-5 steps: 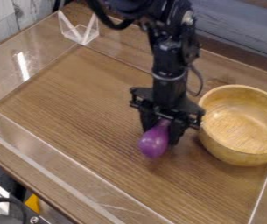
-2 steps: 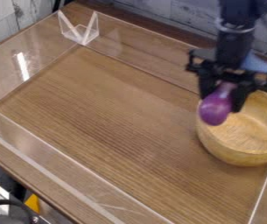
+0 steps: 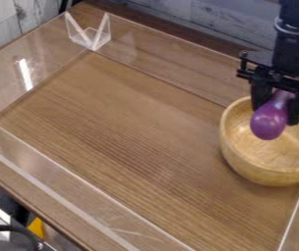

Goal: Put the purple eggplant in the brown bowl

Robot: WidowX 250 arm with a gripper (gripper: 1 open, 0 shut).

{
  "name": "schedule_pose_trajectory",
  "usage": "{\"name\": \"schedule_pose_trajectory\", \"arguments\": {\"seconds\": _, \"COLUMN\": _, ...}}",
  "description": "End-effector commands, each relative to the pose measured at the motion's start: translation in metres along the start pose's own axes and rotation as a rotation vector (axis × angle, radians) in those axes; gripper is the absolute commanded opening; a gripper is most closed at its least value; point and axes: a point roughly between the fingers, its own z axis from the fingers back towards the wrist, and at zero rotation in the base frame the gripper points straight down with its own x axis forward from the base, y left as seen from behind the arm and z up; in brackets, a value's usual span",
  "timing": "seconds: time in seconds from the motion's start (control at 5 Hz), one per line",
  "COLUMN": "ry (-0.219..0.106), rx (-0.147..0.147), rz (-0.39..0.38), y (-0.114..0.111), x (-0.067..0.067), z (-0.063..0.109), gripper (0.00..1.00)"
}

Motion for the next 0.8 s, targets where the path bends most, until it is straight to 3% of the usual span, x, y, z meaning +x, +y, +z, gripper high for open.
{"name": "schedule_pose_trajectory", "arguments": {"seconds": 0.0, "ry": -0.028, "rx": -0.010, "rz": -0.017, "y": -0.0086, "x": 0.0042, "z": 0.0075, "gripper": 0.00}}
{"name": "schedule_pose_trajectory", "arguments": {"seconds": 0.6, "ry": 0.004, "rx": -0.003, "rz": -0.034, "y": -0.0128, "x": 0.0012, "z": 0.0014, "gripper": 0.00}}
